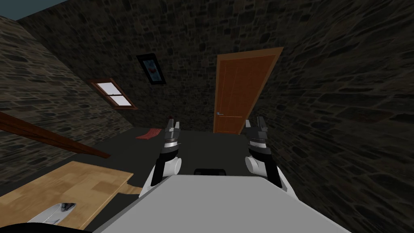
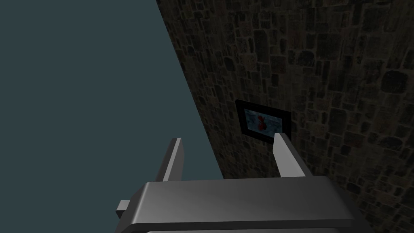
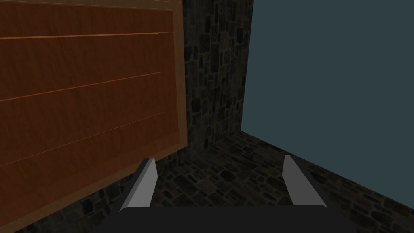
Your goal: Pull the door open
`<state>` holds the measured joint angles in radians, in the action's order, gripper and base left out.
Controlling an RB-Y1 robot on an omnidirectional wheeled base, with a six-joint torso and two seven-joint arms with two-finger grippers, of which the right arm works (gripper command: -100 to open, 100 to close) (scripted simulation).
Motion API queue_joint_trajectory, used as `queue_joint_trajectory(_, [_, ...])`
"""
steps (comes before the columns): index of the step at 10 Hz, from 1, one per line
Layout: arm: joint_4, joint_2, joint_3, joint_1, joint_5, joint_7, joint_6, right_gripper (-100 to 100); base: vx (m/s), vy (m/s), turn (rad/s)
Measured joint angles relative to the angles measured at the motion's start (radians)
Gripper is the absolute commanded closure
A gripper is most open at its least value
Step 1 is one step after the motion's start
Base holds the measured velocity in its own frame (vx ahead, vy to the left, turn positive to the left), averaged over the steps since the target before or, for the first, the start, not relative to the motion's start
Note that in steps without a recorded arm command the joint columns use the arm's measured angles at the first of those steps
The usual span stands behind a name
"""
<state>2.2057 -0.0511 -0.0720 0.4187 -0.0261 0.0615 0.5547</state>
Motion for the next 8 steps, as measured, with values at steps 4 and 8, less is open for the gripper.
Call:
queue_joint_trajectory(4, [-0.090,-0.011,-0.001,-0.028,-0.017,-0.006,0.020,-100,0.092,-0.006,0.031])
queue_joint_trajectory(8, [-0.197,-0.020,-0.002,-0.071,-0.035,-0.015,0.037,-100,0.100,-0.009,0.036])
